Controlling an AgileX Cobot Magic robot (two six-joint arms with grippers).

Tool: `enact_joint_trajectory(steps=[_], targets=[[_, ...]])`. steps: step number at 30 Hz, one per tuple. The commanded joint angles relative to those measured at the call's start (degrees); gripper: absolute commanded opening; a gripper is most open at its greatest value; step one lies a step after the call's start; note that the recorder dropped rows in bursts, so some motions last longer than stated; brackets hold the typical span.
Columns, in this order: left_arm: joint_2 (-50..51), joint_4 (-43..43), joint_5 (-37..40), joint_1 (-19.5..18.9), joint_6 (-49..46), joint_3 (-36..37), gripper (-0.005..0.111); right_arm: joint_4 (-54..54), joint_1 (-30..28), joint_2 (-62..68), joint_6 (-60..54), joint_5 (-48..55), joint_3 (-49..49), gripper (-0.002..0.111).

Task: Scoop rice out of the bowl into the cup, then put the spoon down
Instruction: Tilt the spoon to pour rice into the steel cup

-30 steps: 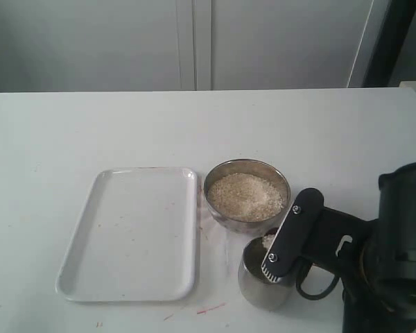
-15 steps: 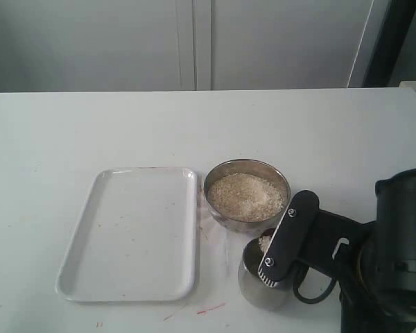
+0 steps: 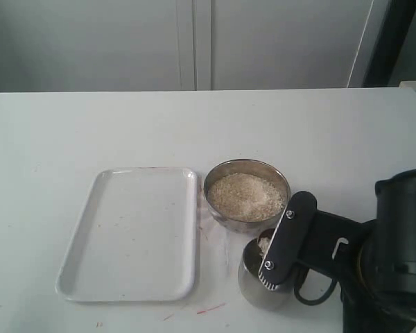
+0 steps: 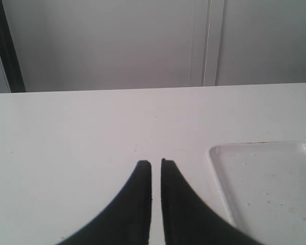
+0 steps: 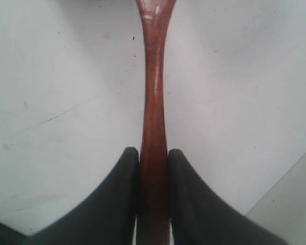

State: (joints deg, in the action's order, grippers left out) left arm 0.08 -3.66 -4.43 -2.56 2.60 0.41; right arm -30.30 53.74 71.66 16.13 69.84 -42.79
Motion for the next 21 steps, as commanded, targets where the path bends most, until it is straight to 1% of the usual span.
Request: enact_joint_trajectory(steps=[1,17,21], targets=[[-0.1,-0.2,-0.3,0.1,0.2,-0.4,0.014,-0.4,0.0,-0.2,-1.5,0.1,0.2,0.0],[-0.1,-0.2,-0.3,0.1,0.2,-0.4,0.014,-3.9,0.0,-0.2,-4.6,0.1,0.2,0.0],[-0.1,-0.2,-0.3,0.1,0.2,-0.4,0.014,-4.6,0.0,-0.2,-7.6,0.1,0.2,0.0]])
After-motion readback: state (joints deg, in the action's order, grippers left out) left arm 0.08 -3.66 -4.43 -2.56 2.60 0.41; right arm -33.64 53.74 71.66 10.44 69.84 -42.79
